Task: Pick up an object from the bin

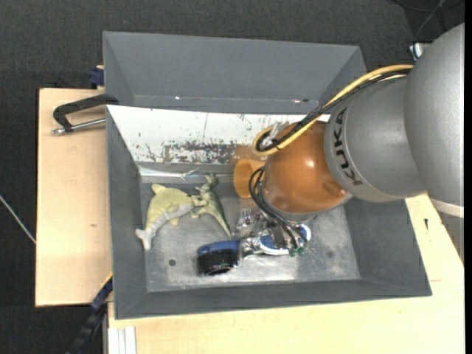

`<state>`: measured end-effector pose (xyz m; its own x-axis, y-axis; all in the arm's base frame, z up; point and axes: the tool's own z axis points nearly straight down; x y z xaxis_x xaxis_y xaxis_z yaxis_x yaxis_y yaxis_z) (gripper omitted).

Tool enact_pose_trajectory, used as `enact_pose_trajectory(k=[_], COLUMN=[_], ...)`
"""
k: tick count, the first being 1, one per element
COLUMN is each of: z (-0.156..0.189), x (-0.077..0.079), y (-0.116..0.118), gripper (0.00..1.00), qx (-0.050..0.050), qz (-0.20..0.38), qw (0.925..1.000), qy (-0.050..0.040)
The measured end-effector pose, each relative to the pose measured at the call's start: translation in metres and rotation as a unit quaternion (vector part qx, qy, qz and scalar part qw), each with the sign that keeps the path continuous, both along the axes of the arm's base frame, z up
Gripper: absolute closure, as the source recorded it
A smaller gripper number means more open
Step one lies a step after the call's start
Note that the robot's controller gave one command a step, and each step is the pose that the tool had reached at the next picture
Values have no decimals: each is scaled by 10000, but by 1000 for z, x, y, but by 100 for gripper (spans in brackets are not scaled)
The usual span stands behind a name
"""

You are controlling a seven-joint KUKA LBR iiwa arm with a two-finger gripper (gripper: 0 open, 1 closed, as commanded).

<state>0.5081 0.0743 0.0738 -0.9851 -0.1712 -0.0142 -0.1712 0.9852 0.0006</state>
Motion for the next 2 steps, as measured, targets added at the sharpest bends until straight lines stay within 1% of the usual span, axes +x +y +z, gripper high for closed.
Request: enact_pose_trajectory(k=[1, 2], z=[150, 145], x=[-15, -16], y=[-10, -10], gripper=[100, 100], qx=[-7, -10], qz=[283, 284], qw=[9996, 9996], qy=[10, 54])
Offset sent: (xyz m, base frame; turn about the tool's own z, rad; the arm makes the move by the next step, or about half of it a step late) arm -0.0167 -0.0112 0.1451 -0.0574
